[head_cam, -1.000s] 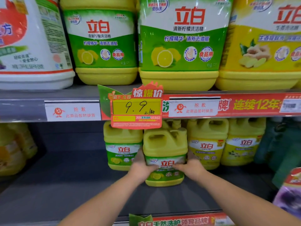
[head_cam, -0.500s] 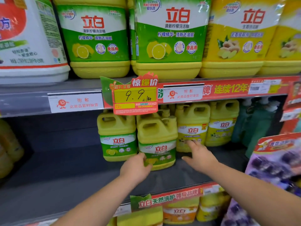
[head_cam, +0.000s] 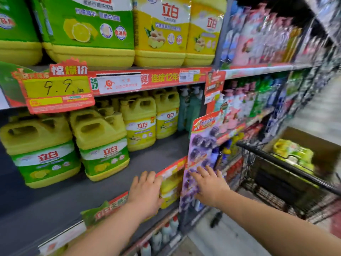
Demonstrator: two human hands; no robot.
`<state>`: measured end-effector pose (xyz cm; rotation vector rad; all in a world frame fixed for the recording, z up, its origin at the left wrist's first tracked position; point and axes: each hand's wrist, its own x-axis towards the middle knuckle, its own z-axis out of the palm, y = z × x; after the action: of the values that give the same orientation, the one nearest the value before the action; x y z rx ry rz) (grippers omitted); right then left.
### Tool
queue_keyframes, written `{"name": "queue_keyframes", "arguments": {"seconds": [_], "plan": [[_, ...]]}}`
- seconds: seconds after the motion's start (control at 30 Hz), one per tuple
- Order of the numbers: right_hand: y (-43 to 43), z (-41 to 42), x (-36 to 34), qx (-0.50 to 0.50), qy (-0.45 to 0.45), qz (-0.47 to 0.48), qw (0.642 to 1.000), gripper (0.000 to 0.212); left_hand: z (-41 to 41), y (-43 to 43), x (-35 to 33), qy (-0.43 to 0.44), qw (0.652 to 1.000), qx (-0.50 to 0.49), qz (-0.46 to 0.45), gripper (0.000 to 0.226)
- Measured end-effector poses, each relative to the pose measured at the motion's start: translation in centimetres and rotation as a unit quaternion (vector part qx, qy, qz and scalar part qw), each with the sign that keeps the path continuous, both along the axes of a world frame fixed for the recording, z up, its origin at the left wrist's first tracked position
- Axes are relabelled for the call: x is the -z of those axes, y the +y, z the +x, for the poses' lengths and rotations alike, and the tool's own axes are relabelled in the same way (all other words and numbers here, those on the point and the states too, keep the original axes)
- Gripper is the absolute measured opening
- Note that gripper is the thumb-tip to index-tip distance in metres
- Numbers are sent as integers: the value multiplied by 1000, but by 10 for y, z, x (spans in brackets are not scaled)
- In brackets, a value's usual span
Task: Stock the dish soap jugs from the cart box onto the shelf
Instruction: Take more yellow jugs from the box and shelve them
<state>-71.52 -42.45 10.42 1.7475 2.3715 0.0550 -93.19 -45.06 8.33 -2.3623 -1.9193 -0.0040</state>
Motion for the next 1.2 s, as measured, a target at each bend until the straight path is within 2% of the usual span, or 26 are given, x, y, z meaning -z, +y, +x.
{"name": "queue_keyframes", "arguments": {"seconds": [0.27,0.5,0.77,1.0,1.2], "plan": [[-59,126,8,95,31,18,995,72,110,-16,4,-5,997,78,-6,72],[-146,285,7,203,27,4,979,73,272,-53,15,-7,989,144,-32,72],[-246,465,2,312,33,-10,950,73,483,-110,11,-26,963,265,-33,72],[-297,560,6,380,52,13,923,72,612,-138,7,0,932,362,-36,70],[-305,626,18,434,61,22,899,69,705,-128,15,17,906,421,-45,69]]}}
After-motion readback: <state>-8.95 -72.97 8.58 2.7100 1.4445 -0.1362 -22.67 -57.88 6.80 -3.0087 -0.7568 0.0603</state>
